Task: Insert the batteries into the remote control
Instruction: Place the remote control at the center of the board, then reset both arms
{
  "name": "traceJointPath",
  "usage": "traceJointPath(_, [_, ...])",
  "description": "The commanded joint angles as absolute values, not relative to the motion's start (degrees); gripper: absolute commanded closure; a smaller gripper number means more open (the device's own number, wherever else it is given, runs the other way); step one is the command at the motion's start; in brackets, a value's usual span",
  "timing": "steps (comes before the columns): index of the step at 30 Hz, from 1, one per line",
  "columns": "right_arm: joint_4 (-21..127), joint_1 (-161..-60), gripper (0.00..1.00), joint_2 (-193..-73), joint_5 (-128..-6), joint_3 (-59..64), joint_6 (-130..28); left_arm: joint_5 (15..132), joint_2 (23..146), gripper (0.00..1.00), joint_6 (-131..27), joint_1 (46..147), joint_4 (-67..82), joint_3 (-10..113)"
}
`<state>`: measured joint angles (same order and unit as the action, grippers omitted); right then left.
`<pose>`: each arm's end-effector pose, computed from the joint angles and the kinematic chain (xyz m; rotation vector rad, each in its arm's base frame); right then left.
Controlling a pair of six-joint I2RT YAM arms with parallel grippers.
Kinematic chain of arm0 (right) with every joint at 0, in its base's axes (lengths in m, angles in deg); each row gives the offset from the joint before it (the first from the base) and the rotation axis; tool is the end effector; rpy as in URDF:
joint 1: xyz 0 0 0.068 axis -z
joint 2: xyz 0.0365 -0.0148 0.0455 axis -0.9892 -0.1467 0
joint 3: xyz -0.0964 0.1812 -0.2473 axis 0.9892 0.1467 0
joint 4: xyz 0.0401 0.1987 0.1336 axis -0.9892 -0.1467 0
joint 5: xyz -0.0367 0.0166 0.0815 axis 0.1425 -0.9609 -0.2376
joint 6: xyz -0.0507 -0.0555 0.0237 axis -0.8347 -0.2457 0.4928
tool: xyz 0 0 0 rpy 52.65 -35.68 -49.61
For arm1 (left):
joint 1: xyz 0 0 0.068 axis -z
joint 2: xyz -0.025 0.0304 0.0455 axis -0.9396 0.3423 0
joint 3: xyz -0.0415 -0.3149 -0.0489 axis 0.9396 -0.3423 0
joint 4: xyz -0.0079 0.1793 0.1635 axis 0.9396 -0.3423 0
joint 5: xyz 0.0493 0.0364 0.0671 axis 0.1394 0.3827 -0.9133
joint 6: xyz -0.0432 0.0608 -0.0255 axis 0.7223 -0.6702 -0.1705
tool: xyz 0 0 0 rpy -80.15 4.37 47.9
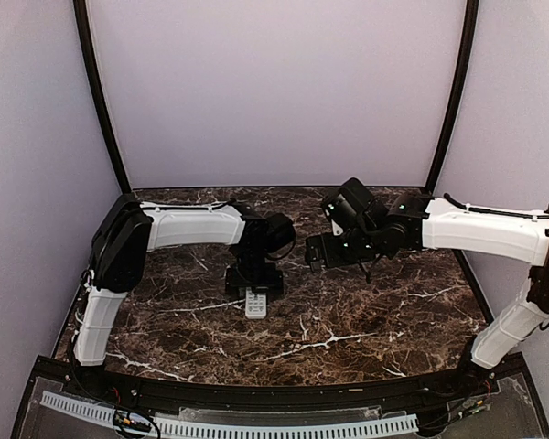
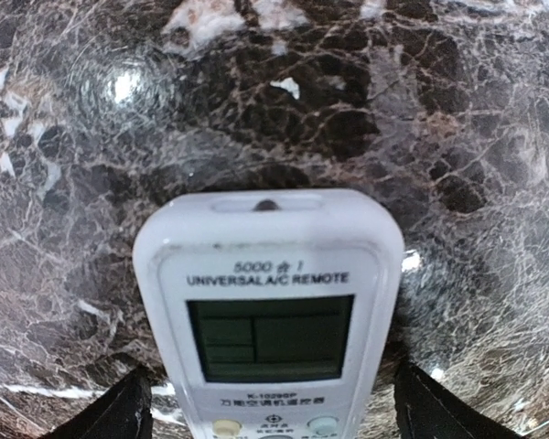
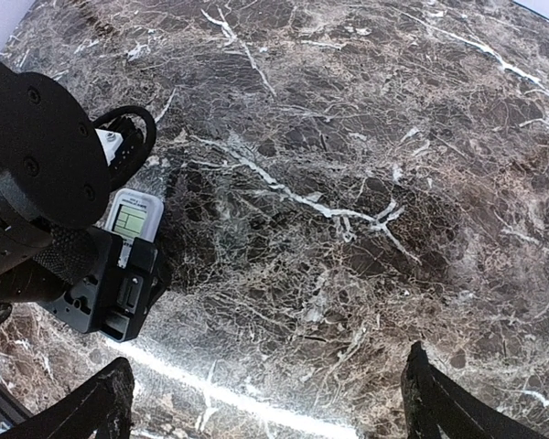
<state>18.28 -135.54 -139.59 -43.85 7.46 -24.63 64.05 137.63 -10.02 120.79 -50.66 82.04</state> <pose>0.2054 0.2516 0.3084 -0.3293 2.4470 0.3321 0.2943 -0.3585 0.1740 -0.0735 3.0376 -0.1439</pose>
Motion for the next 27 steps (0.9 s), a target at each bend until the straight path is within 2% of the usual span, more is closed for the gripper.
traceJointPath(1, [18.2, -135.3, 0.01, -139.5, -43.7, 6.0, -25.2, 61.5, 138.6, 0.08, -11.2, 120.9, -54.2, 83.2])
traceJointPath(6, [18.8, -134.4, 0.01, -139.0, -43.4, 7.0, -24.7, 54.4, 134.2, 0.07, -13.4, 121.0, -53.6, 83.7])
traceJointPath(9, [20.6, -132.2, 0.01, -137.3, -43.4, 9.2, -24.8, 50.9, 128.6, 0.07, -17.1, 121.0, -46.1, 80.1])
traceJointPath(16, [36.6, -118.7, 0.01, -126.1, -50.6, 24.8, -30.3, 40.9, 105.8, 0.01, -27.9, 118.2, -20.0, 57.3])
traceJointPath(22, [51.5, -99.8, 0.01, -114.8, -65.7, 40.5, -31.7, 32.9, 84.9, 0.01, -32.2, 106.8, 2.3, 33.4])
traceJointPath(24, [53.5, -95.1, 0.01, -112.7, -67.9, 44.3, -32.8, 31.8, 77.5, 0.01, -35.3, 102.5, 12.8, 23.2])
traceJointPath(27, [56.9, -90.2, 0.01, -110.1, -68.6, 48.1, -33.8, 26.6, 70.7, 0.01, -37.3, 98.1, 20.2, 11.1])
